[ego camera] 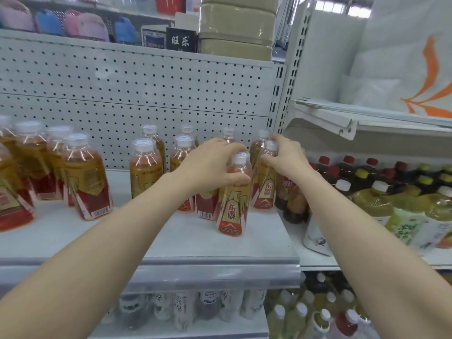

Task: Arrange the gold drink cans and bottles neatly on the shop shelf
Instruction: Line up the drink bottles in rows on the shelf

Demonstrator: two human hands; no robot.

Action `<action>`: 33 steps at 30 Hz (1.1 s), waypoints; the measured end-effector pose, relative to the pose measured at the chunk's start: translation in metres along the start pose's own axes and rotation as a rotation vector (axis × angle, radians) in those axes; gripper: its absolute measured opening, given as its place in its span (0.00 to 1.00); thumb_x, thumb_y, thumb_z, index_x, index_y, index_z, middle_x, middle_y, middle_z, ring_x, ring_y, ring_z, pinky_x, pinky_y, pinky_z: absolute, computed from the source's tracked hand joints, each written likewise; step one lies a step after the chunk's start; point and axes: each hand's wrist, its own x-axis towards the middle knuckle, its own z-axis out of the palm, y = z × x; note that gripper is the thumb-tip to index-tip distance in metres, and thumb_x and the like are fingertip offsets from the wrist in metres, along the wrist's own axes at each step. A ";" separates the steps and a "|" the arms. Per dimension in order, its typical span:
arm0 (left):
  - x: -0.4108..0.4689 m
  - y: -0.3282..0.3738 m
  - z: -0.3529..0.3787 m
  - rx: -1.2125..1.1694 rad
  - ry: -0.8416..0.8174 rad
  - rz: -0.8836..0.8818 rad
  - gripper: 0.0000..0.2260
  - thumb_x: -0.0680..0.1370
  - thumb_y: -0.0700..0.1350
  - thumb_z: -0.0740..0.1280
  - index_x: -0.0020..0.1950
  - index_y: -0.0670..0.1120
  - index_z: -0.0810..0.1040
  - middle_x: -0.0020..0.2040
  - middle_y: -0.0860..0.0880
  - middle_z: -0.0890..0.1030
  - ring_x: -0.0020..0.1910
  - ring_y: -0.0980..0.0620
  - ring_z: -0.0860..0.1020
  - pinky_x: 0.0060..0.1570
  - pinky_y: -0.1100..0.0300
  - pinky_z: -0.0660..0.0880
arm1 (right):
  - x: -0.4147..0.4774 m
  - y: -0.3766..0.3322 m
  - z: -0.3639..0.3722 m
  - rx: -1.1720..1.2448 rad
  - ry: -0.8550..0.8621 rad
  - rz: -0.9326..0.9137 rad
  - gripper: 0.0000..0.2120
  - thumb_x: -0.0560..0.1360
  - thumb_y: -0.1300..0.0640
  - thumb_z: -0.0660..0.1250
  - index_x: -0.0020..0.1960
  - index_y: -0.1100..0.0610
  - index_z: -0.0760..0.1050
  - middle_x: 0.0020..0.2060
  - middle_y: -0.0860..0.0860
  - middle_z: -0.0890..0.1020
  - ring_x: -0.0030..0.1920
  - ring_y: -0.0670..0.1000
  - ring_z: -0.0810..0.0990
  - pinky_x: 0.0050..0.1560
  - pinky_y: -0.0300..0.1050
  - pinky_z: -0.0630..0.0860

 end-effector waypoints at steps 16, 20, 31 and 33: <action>-0.001 -0.028 -0.007 -0.062 -0.012 -0.142 0.27 0.82 0.60 0.54 0.79 0.50 0.59 0.76 0.48 0.66 0.73 0.48 0.66 0.70 0.50 0.64 | -0.030 -0.006 0.012 0.145 0.285 -0.290 0.16 0.83 0.53 0.58 0.69 0.55 0.71 0.62 0.52 0.75 0.63 0.50 0.73 0.66 0.46 0.70; -0.001 -0.031 -0.006 -0.027 -0.072 -0.165 0.26 0.81 0.54 0.61 0.77 0.49 0.62 0.74 0.46 0.68 0.67 0.47 0.72 0.66 0.49 0.69 | -0.067 -0.023 0.023 0.397 0.126 -0.291 0.16 0.82 0.42 0.56 0.63 0.50 0.72 0.50 0.43 0.79 0.50 0.42 0.78 0.56 0.52 0.77; -0.028 -0.026 -0.020 -0.223 0.029 -0.240 0.26 0.78 0.54 0.68 0.74 0.51 0.68 0.69 0.45 0.71 0.56 0.47 0.76 0.59 0.50 0.70 | -0.076 -0.019 0.016 0.148 0.045 -0.104 0.35 0.73 0.43 0.73 0.73 0.49 0.59 0.51 0.50 0.82 0.47 0.50 0.82 0.48 0.48 0.80; -0.034 -0.026 -0.024 -0.228 0.014 -0.228 0.27 0.77 0.56 0.69 0.74 0.51 0.69 0.70 0.46 0.71 0.55 0.47 0.76 0.59 0.50 0.72 | -0.072 -0.007 0.008 0.189 0.012 -0.078 0.35 0.73 0.46 0.74 0.73 0.48 0.60 0.56 0.51 0.81 0.51 0.50 0.81 0.50 0.45 0.79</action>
